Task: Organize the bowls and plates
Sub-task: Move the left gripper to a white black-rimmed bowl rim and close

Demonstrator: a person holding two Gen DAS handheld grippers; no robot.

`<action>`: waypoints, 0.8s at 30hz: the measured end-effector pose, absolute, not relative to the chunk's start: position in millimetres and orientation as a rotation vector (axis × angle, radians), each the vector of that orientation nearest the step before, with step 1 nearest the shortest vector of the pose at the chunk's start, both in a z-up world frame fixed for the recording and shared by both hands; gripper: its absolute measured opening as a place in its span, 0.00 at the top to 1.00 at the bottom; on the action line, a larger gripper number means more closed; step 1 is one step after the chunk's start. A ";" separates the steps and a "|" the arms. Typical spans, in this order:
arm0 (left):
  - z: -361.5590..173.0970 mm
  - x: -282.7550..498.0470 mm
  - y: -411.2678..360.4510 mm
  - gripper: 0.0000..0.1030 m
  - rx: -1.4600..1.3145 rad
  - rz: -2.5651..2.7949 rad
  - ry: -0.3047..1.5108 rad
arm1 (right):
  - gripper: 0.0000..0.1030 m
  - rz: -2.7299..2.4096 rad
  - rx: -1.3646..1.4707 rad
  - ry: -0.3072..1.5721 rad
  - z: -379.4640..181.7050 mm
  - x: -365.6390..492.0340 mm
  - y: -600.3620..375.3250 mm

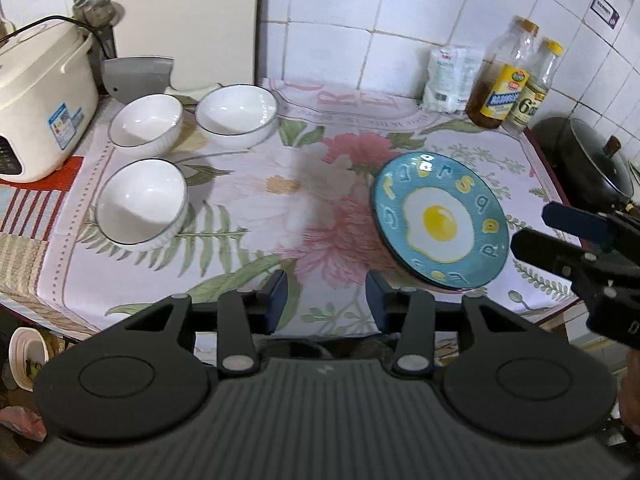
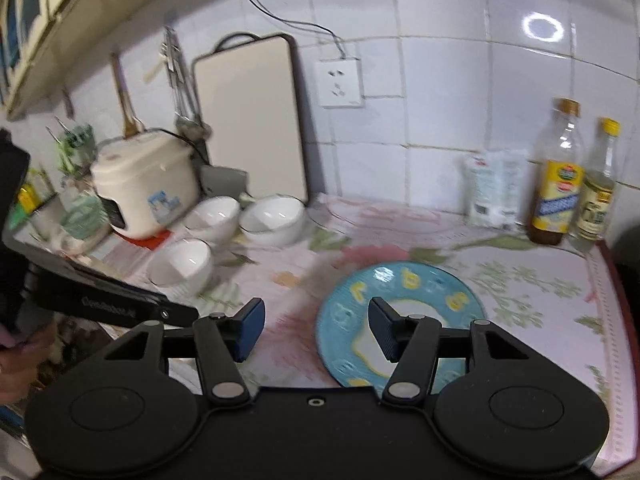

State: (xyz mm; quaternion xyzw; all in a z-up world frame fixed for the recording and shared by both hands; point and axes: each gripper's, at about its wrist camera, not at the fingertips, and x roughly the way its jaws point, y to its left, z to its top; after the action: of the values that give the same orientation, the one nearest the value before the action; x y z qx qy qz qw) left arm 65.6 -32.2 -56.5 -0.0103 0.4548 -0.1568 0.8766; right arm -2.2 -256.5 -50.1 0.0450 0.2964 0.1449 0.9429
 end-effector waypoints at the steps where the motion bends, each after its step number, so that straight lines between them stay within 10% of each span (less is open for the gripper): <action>1: -56.6 66.1 -25.8 0.55 -0.025 -0.323 0.939 | 0.38 0.312 0.103 0.594 -50.8 1.0 -252.6; 24: -129.2 149.2 147.9 0.47 -0.210 -0.019 0.884 | 0.35 0.602 0.141 0.717 -137.7 132.8 -92.1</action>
State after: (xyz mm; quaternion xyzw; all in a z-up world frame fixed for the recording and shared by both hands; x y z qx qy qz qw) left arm 149.2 147.9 -129.2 -0.1012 0.4267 -0.0092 0.8986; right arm 132.8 -92.1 -137.7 0.0679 0.3454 0.2901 0.8899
